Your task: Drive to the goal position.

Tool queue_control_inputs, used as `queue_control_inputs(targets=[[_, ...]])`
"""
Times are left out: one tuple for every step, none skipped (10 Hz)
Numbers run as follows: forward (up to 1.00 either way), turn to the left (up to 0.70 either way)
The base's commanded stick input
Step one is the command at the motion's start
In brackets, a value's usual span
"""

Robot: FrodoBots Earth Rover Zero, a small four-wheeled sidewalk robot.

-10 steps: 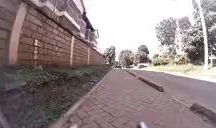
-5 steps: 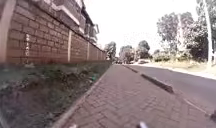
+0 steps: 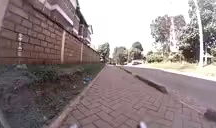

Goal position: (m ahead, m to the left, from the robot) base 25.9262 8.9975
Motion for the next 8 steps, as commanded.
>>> queue_control_inputs(targets=[[0.0,-0.34],[0.0,-0.74],[0.0,-0.88],[0.0,-0.52],[0.0,-0.17],[0.0,0.0],[0.0,0.0],[0.24,0.0]])
